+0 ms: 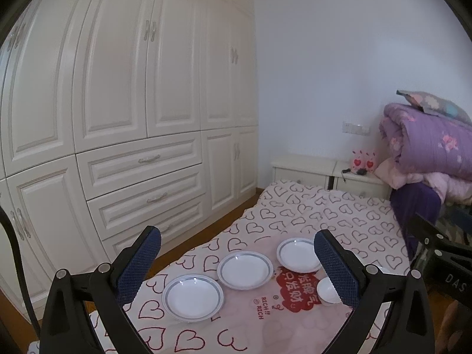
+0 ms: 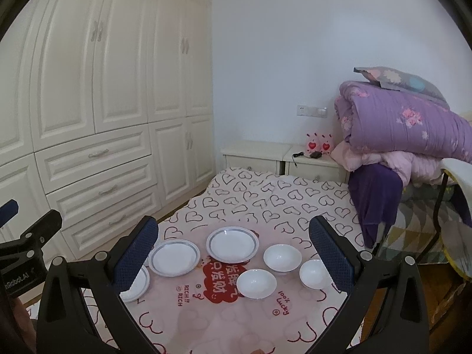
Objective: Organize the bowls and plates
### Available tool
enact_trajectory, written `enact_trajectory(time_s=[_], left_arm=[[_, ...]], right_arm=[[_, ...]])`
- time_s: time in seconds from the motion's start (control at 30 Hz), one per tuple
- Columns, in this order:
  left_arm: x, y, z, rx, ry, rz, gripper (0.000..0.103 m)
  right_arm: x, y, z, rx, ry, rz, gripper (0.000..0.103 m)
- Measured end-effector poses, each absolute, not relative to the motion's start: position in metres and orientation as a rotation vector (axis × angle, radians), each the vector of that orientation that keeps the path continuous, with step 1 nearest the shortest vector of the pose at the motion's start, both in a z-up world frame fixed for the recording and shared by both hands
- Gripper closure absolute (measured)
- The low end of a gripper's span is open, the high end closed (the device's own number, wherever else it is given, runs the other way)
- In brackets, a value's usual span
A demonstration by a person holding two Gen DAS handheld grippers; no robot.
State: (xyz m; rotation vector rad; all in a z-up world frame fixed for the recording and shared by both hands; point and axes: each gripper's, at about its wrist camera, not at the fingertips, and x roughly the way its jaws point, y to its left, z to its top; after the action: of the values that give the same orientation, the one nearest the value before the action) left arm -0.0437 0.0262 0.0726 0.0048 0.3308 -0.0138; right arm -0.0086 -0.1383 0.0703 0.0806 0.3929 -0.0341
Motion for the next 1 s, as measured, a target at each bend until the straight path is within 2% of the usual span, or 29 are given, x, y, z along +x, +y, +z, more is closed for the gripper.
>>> enact_trajectory(time_s=[0.5,1.0], left_arm=[[-0.055,0.008,0.053,-0.003,0.336,-0.005,0.001],[-0.029,-0.003,0.041,0.011,0.383,-0.007,0.001]], right_arm=[[-0.010,-0.141,0.066,0.081,0.395,-0.037,0.000],[0.012,-0.153,0.046,0.095,0.434,-0.030,0.000]])
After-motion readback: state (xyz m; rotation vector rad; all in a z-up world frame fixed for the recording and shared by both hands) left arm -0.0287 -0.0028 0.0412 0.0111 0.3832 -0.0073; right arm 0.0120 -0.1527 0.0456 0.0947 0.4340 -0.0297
